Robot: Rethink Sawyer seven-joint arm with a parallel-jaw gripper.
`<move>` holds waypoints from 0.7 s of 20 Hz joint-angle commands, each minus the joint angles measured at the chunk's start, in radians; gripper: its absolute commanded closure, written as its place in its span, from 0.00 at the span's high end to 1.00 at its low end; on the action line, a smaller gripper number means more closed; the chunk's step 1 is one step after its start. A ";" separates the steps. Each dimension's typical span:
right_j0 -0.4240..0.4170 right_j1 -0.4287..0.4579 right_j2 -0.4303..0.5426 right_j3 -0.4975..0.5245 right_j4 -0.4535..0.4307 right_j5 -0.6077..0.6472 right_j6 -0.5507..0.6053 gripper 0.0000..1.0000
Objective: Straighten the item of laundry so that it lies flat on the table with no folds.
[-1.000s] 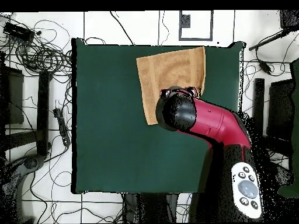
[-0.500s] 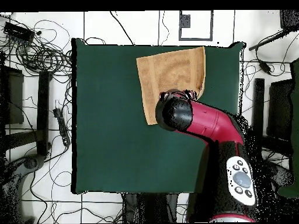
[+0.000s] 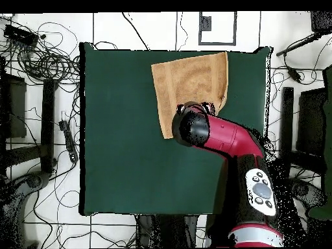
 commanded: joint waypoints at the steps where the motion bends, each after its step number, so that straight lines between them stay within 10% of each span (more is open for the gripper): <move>1: 0.029 0.067 0.050 0.109 0.019 -0.027 0.235 1.00; 14: 0.045 0.114 0.042 0.102 0.015 -0.086 0.249 1.00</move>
